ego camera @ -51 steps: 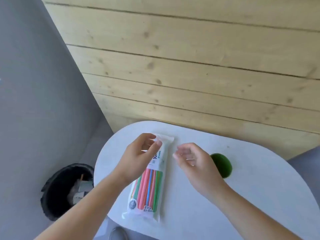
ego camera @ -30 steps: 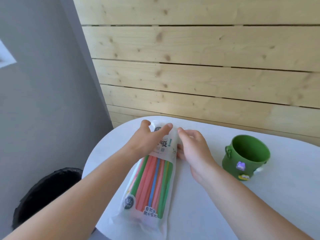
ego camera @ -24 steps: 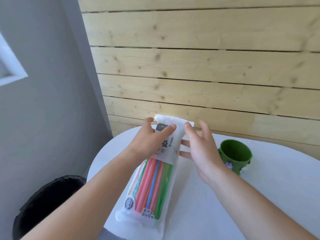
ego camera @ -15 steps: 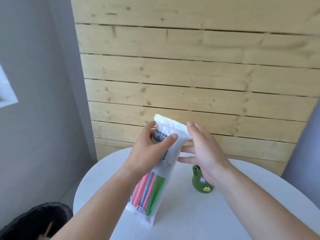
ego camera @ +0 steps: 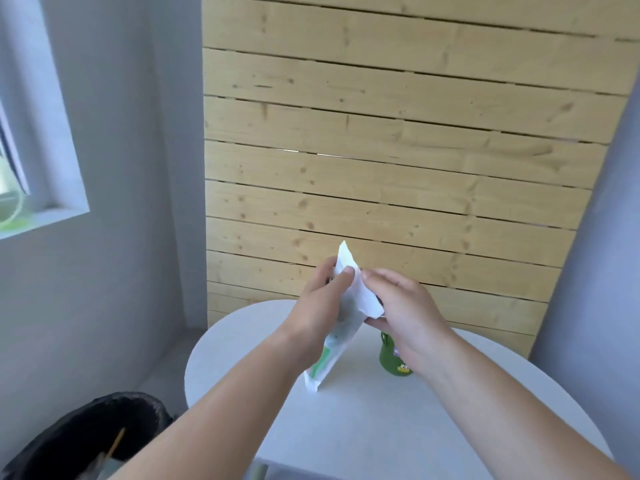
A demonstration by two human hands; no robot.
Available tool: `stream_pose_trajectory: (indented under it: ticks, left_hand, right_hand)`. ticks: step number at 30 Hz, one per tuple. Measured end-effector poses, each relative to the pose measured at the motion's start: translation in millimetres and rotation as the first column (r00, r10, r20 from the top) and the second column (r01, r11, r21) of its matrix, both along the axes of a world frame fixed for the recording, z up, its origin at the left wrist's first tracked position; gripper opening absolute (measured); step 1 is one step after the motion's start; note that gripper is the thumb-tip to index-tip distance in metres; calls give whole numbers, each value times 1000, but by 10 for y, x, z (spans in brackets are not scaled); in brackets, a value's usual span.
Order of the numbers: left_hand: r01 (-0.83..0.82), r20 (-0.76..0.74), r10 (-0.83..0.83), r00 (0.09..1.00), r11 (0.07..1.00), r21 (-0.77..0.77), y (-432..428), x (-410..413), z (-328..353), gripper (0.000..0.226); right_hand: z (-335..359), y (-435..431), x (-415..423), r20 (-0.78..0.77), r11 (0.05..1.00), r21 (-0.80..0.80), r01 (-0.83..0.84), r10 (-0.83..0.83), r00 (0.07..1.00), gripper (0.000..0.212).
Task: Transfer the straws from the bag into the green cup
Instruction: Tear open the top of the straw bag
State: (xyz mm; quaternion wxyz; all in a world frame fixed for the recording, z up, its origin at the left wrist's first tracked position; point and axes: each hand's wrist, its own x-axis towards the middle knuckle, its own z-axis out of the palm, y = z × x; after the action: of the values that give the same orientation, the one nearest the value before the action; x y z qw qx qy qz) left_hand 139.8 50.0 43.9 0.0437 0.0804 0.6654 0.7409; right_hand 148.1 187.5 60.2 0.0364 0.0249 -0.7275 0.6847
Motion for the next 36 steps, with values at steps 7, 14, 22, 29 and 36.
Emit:
stream_pose_trajectory:
  ticks: [7, 14, 22, 29, 36]
  left_hand:
    - [-25, -51, 22, 998, 998, -55, -195, 128, -21, 30]
    - [-90, 56, 90, 994, 996, -10, -265, 81, 24, 25]
    - [-37, 130, 50, 990, 994, -98, -286, -17, 167, 27]
    - [4, 150, 23, 988, 985, -173, -296, -62, 242, 20]
    - [13, 163, 16, 986, 984, -176, -280, -41, 272, 18]
  right_hand:
    - [-80, 52, 57, 43, 985, -127, -119, 126, 991, 12]
    - [-115, 52, 59, -10, 990, -76, -118, 117, 993, 14]
    - [-161, 25, 73, -79, 988, -65, -143, 138, 987, 13]
    - [-201, 32, 61, -106, 989, -44, -143, 137, 985, 18]
    - [-208, 59, 68, -108, 987, -68, -146, 138, 985, 17]
